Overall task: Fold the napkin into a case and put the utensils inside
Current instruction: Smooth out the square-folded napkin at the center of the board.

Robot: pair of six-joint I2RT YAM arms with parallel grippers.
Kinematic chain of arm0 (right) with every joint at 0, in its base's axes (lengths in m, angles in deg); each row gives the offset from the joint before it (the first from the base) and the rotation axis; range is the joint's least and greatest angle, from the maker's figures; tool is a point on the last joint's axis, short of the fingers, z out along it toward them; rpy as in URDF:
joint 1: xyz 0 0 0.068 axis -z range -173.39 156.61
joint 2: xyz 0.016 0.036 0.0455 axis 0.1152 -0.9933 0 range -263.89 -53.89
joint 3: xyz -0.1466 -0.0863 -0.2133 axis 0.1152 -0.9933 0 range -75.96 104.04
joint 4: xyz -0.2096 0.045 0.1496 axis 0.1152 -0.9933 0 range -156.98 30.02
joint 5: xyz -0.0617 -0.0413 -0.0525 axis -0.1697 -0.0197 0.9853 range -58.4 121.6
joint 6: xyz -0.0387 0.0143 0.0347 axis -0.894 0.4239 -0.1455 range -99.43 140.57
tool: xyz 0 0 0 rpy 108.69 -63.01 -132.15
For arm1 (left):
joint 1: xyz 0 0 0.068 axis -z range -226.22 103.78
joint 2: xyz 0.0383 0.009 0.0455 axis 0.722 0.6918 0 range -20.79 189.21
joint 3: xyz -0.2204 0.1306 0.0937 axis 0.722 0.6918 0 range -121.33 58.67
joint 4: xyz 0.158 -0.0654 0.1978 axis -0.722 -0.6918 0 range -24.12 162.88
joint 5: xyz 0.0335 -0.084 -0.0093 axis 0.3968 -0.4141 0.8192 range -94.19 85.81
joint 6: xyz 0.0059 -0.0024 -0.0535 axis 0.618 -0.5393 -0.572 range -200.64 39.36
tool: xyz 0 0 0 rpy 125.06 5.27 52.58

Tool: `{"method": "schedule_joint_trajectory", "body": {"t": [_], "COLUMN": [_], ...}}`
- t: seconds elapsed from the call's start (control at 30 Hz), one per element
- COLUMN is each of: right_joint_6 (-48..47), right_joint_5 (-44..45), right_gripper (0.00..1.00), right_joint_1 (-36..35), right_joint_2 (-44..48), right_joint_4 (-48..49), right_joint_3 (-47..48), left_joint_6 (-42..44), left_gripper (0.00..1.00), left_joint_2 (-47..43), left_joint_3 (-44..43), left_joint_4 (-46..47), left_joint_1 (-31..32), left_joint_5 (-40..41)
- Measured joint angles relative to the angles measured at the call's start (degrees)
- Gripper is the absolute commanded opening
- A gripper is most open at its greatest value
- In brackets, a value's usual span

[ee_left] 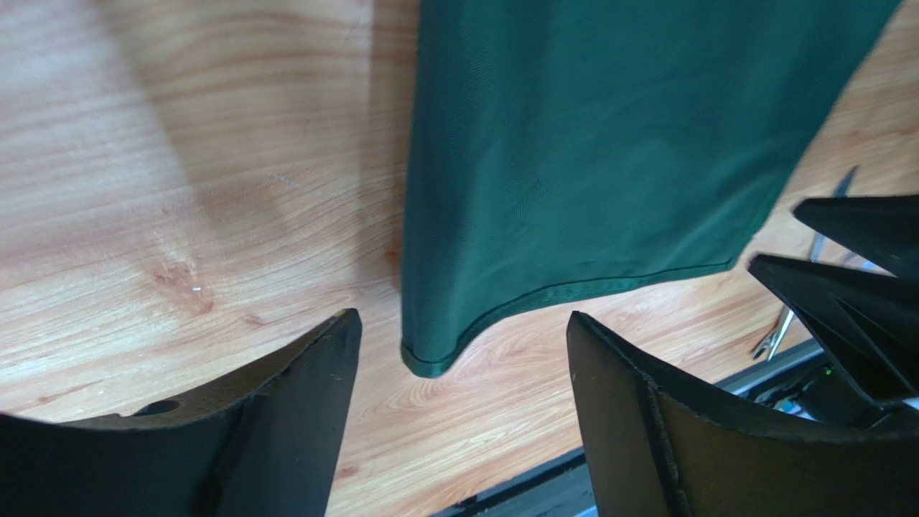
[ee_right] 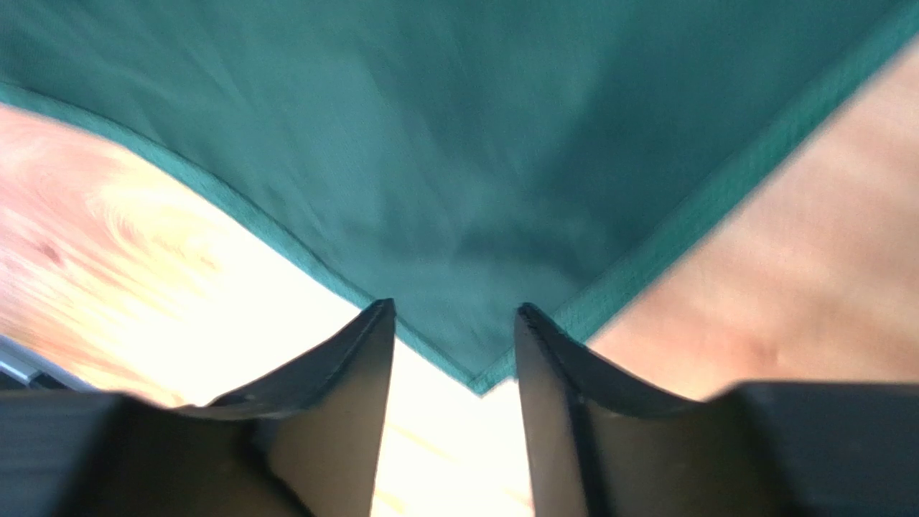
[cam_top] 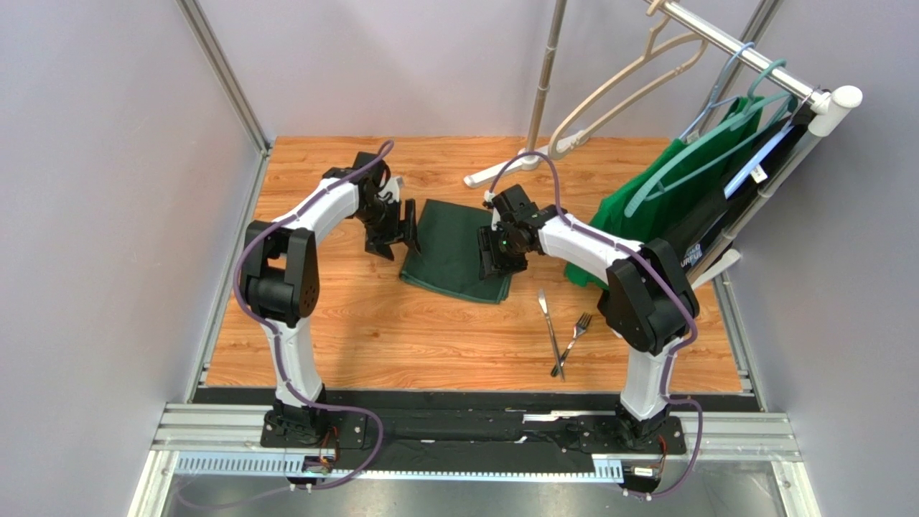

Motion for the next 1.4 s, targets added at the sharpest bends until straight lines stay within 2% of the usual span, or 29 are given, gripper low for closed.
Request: {"method": "schedule_joint_trajectory", "body": {"t": [0.07, 0.2, 0.27, 0.3, 0.4, 0.57, 0.6, 0.83, 1.1, 1.4], "right_joint_6": [1.29, 6.60, 10.64, 13.05, 18.56, 26.84, 28.85, 36.72, 45.18, 53.27], "right_joint_5": [-0.15, -0.61, -0.79, -0.98, -1.01, -2.47, -2.51, 0.04, 2.58, 6.97], "right_gripper": [0.54, 0.54, 0.54, 0.53, 0.49, 0.45, 0.45, 0.41, 0.37, 0.35], "right_joint_1": [0.04, 0.04, 0.11, 0.11, 0.11, 0.15, 0.13, 0.15, -0.09, -1.29], "right_joint_2": [2.01, 5.79, 8.13, 9.33, 11.32, 12.09, 12.11, 12.61, 11.26, 11.06], "right_joint_4": [-0.13, 0.68, 1.64, 2.62, 4.24, 9.42, 10.99, 15.23, 15.32, 13.35], "right_joint_3": [-3.10, -9.33, -13.20, -15.45, -19.50, -24.04, -25.22, -26.93, -26.10, -25.27], "left_joint_6": [0.59, 1.11, 1.14, 1.16, 0.96, 0.85, 0.83, 0.39, -0.59, -0.85], "left_gripper": [0.71, 0.54, 0.49, 0.36, 0.30, 0.29, 0.33, 0.38, 0.32, 0.35], "left_joint_2": [1.25, 1.38, 1.38, 1.38, 1.38, 1.03, 0.83, -1.62, -5.49, -5.49], "left_joint_3": [0.11, 1.20, 2.58, 3.54, 5.88, 8.92, 9.38, 11.41, 13.51, 15.28], "left_joint_4": [-0.96, -0.92, -0.02, 0.33, 1.09, 2.64, 2.93, 4.20, 5.31, 6.43], "left_joint_1": [-0.22, -0.85, -1.16, -1.27, -1.33, -1.31, -1.31, -1.33, -1.33, -1.33], "left_joint_5": [-0.37, -1.55, -2.19, -2.45, -3.15, -3.87, -3.91, -3.82, -3.58, -3.65]}}
